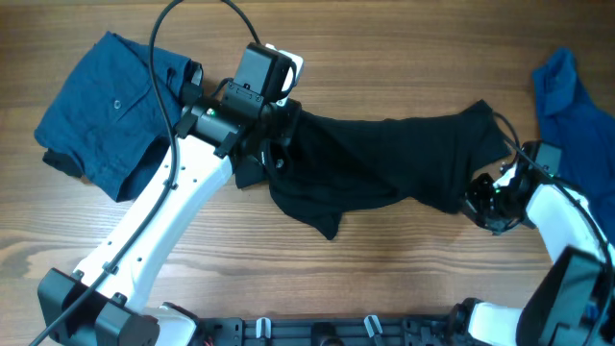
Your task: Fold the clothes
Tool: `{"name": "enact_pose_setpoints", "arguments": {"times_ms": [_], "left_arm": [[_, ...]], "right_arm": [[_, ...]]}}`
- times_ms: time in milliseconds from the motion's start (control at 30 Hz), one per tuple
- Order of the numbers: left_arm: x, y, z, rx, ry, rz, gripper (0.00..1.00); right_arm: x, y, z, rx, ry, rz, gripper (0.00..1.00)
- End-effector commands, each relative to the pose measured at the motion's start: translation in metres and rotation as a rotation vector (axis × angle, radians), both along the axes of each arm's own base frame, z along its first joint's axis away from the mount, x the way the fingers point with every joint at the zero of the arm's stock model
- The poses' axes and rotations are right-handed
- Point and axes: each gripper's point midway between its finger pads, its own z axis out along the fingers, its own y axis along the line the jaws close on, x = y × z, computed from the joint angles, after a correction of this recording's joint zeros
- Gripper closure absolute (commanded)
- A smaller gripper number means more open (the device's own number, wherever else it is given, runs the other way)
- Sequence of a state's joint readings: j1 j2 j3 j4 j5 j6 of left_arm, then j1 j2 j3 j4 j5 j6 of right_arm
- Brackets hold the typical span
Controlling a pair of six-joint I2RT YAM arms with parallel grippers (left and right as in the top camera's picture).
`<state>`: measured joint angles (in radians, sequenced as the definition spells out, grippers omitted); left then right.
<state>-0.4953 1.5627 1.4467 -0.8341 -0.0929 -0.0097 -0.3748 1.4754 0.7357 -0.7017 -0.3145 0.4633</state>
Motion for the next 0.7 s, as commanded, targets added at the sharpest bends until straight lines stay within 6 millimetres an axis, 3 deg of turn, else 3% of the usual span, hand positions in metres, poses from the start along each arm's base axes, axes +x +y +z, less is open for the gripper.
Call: {"name": "enact_pose_setpoints", "arguments": {"times_ms": [0,133,233,333,367,400,500,567,667], "left_arm": [[-0.001,0.005,0.012,-0.005,-0.022,0.023,0.96],[-0.01,0.01,0.025,-0.013,-0.037,0.023,0.96],[-0.015,0.013,0.041,-0.034,-0.075,0.023,0.96],[-0.017,0.013,0.047,-0.043,-0.088,0.023,0.96],[-0.017,0.012,0.046,-0.046,-0.085,0.019,0.96],[-0.017,0.01,0.045,-0.051,-0.078,0.013,0.96],[-0.016,0.007,0.045,-0.066,-0.078,0.003,0.96],[-0.014,0.004,0.047,-0.076,-0.089,-0.001,0.96],[-0.013,0.004,0.048,-0.079,-0.094,-0.001,0.96]], "right_arm": [[0.027,-0.007,0.058,-0.054,-0.174,0.041,0.96],[0.03,-0.021,0.105,-0.109,-0.236,0.007,0.96],[0.028,-0.024,0.116,-0.113,-0.228,0.002,0.95],[0.008,-0.014,0.092,-0.065,-0.116,0.008,0.94],[0.002,-0.011,0.08,-0.049,-0.081,0.012,0.8],[-0.006,-0.005,0.063,-0.02,-0.032,0.018,0.55],[-0.014,0.024,0.022,0.118,0.011,0.049,0.35],[-0.009,0.049,-0.007,0.229,-0.028,0.078,0.32],[-0.007,0.054,-0.027,0.23,-0.02,0.086,0.3]]}}
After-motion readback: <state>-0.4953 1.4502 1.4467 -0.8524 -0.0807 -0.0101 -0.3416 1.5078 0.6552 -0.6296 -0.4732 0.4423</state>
